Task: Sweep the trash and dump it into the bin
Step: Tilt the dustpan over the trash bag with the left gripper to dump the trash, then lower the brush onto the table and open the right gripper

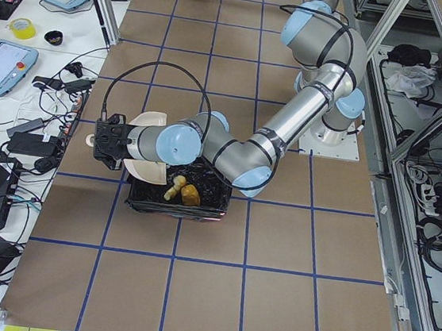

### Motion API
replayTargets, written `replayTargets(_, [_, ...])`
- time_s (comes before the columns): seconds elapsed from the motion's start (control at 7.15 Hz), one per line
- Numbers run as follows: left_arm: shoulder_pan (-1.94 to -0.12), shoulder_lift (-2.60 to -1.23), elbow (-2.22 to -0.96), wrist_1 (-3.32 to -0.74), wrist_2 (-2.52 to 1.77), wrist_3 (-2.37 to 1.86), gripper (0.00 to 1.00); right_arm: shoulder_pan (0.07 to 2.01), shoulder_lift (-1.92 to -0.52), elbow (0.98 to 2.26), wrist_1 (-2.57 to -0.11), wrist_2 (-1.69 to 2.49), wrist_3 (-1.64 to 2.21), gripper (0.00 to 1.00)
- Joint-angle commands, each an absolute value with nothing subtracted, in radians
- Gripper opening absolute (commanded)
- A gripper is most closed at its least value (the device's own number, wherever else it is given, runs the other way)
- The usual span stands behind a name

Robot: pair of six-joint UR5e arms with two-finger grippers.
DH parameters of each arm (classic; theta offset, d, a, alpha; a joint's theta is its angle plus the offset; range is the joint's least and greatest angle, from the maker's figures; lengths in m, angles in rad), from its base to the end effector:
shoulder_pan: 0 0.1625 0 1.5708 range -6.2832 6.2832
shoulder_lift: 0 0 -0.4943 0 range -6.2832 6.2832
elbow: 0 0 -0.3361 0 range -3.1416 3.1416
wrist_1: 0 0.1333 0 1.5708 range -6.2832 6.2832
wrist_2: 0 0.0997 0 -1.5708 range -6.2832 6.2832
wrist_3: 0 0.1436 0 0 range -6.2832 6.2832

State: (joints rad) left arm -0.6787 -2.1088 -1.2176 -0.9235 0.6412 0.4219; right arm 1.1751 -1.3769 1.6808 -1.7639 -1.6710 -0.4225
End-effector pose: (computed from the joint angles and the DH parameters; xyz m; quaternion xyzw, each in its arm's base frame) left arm 0.3977 -0.6398 0.4928 0.1028 -0.8701 0.4287 0.2204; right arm -0.0827 -0.5065 0.3939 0.0161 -0.9971 -0.0706 0.0239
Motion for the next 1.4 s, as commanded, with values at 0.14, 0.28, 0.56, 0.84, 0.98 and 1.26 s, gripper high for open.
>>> replayTargets(0.14, [-0.664, -2.028, -1.305, -0.885, 0.505, 0.602, 0.0, 1.198, -1.462, 1.429, -1.426, -1.668, -0.394, 1.0])
replayTargets(0.28, [-0.66, -2.013, -1.34, -0.888, 0.49, 0.638, 0.0, 1.256, -1.466, 1.381, -1.367, -1.634, -0.306, 1.0])
replayTargets(0.56, [-0.632, -1.973, -1.419, -0.887, 0.442, 0.765, 0.0, 1.456, -1.485, 1.371, -1.367, -1.589, -0.095, 1.0])
replayTargets(0.84, [-0.621, -1.941, -1.446, -0.885, 0.434, 0.863, 0.0, 1.598, -1.479, 1.339, -1.387, -1.589, 0.031, 1.0])
replayTargets(0.98, [-0.621, -1.928, -1.465, -0.878, 0.423, 0.876, 0.0, 1.624, -1.483, 1.336, -1.385, -1.594, 0.049, 1.0])
replayTargets(1.26, [-0.627, -1.899, -1.454, -0.88, 0.452, 0.809, 0.0, 1.628, -1.468, 1.348, -1.437, -1.575, 0.048, 1.0])
